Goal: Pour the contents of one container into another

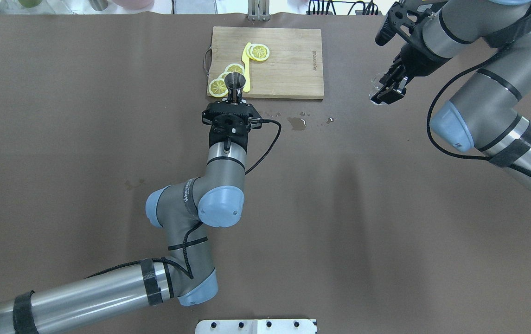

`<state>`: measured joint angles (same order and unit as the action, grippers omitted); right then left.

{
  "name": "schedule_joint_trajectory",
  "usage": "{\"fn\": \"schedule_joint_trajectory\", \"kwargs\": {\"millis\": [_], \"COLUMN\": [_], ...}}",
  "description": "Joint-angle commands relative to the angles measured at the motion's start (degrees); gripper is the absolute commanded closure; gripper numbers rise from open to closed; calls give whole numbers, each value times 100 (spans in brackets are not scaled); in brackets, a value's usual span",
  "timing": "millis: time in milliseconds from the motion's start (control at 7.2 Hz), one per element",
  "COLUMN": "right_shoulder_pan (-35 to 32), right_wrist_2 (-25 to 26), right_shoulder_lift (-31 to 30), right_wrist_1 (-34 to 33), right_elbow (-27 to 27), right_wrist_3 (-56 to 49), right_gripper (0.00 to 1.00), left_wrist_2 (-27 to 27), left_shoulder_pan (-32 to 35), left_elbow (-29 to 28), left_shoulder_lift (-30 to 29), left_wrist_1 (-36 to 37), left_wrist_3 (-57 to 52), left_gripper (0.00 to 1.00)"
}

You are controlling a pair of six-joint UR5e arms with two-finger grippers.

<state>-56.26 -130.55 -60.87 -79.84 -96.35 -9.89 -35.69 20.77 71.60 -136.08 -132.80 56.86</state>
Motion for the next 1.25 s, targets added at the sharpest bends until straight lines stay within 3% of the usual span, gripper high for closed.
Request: {"fn": "schedule_joint_trajectory", "kwargs": {"millis": [0, 278, 694, 1111], "right_shoulder_pan": [45, 89, 98, -34], "right_wrist_2": [204, 328, 407, 530], "right_shoulder_lift": [84, 329, 645, 594], "right_wrist_1": [-1072, -2076, -2614, -2888], "right_elbow": [-715, -1296, -1377, -1395], "right_wrist_3": [-545, -611, -1020, -1911], "right_gripper": [100, 100, 100, 100], "left_wrist_2": [27, 27, 27, 18], "left_shoulder_pan": [6, -3, -11, -20], "left_elbow": [-250, -750, -1348, -1482], "left_shoulder_lift": [-557, -962, -1595, -1685], "left_wrist_1": [743, 816, 860, 861], "left_wrist_3": [-8, -34, -386, -386], "left_gripper": [100, 100, 100, 100]}}
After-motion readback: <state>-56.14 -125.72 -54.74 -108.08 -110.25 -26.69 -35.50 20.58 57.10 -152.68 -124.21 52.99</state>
